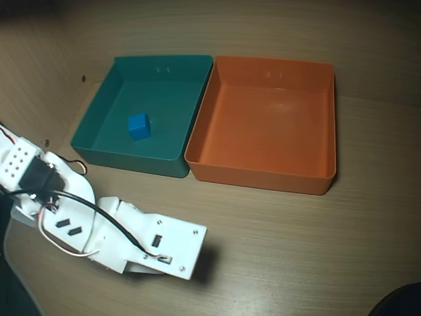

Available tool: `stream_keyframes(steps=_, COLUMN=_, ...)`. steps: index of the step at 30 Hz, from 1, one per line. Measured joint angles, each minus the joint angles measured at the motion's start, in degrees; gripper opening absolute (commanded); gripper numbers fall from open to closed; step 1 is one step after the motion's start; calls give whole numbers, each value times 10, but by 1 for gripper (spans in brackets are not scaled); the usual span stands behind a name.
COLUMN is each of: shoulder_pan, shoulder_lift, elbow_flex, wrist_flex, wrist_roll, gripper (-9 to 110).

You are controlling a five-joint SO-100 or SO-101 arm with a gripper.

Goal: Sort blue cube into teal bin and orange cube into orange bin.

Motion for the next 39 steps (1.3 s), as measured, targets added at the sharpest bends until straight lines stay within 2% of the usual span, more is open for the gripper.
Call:
stream_keyframes(steps=9, shoulder_pan=-72, shoulder_lift=4, elbow_flex=-97, wrist_flex=3, wrist_roll=16, gripper=-6)
stream_keyframes(steps=16, shoulder_pan=-141, shoulder_lift=4, elbow_flex=-181, wrist_flex=3, wrist_roll=127, gripper=-6)
stream_keyframes(steps=21, shoulder_pan=-193, shoulder_lift=1, elbow_flex=-216, wrist_flex=3, wrist_roll=150, gripper=-6)
stream_keyframes(steps=39, shoulder_pan=-324, shoulder_lift=-316, elbow_flex=-481, wrist_flex=3, wrist_roll=160, gripper=-6)
